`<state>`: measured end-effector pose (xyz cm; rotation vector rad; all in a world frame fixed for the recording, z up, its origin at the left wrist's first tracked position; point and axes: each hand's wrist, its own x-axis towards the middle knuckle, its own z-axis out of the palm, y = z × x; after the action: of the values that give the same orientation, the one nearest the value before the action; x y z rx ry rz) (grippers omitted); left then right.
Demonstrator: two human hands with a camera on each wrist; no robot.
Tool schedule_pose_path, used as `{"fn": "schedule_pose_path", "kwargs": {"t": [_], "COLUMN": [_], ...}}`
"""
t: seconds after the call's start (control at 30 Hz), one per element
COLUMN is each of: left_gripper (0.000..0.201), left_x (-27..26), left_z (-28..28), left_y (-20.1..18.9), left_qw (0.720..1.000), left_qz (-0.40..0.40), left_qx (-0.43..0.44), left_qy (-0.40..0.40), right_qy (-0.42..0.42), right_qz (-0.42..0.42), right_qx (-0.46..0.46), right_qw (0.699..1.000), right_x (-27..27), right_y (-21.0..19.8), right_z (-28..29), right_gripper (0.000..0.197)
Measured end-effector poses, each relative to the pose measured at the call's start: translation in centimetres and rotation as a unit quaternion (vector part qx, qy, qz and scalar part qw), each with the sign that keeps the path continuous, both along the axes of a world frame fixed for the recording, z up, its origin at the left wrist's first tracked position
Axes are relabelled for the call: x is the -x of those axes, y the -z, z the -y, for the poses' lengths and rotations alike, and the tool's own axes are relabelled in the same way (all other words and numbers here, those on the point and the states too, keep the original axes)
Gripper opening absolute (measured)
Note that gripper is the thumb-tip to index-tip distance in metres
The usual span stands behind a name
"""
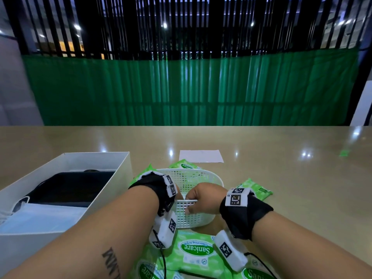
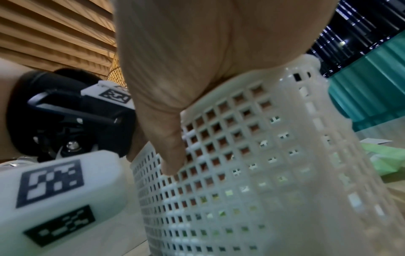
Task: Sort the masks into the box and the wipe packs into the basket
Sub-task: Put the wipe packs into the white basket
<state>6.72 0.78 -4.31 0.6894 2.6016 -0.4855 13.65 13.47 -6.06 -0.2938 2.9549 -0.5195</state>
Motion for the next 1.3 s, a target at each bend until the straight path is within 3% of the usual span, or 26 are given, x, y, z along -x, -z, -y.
{"fn": "schedule_pose_path", "kwargs": {"t": [0.1,0.17,0.23,0.4,0.5,0.6,0.73,0.93,1.17,1.3], "left_gripper": [0.035,0.013,0.017,0.038,0.033,0.017,0.033,0.054,0.066,0.088], "left_x": [0.5,0.3,0.6,0.4,0.8,1.4,1.5,0.6,0.6,0.8], "left_z": [-0.5,-0.7,-0.8,-1.4,-1.7,-1.1,1.1,3.3,3.0,4.6], "left_y": [0.8,1.1,1.3,0.4,0.2,-0.1,-2.6,-2.2,-0.7,-0.7], "left_qw": [1.000,0.999,1.000,0.996,0.991,0.973,0.933,0.930,0.949,0.950], "left_qz": [-0.012,-0.019,0.008,0.016,0.023,-0.011,-0.095,-0.163,-0.157,-0.194], "left_qx": [-0.012,0.010,-0.007,-0.085,-0.126,-0.205,-0.302,-0.277,-0.235,-0.204], "left_qy": [0.006,0.024,-0.003,-0.024,-0.029,-0.107,-0.174,-0.178,-0.136,-0.138], "right_qy": [-0.006,-0.010,-0.009,-0.010,-0.003,0.003,0.008,0.023,0.022,0.003], "right_qz": [-0.011,-0.014,-0.014,-0.008,-0.002,-0.001,0.002,0.000,0.010,0.013], "right_qx": [-0.006,-0.010,-0.008,-0.014,-0.020,-0.019,-0.007,0.000,0.002,0.017], "right_qw": [1.000,1.000,1.000,1.000,1.000,1.000,1.000,1.000,1.000,1.000], "right_x": [0.1,0.1,0.2,0.4,0.4,0.5,0.5,0.5,0.3,0.1], "right_y": [0.1,0.1,0.1,0.1,0.0,0.0,0.1,0.3,0.1,-0.1], "right_z": [-0.1,-0.1,-0.2,-0.3,-0.2,-0.2,-0.1,0.0,0.1,0.1], "right_gripper": [0.009,0.015,0.007,0.008,0.015,0.017,0.018,0.020,0.021,0.017]}}
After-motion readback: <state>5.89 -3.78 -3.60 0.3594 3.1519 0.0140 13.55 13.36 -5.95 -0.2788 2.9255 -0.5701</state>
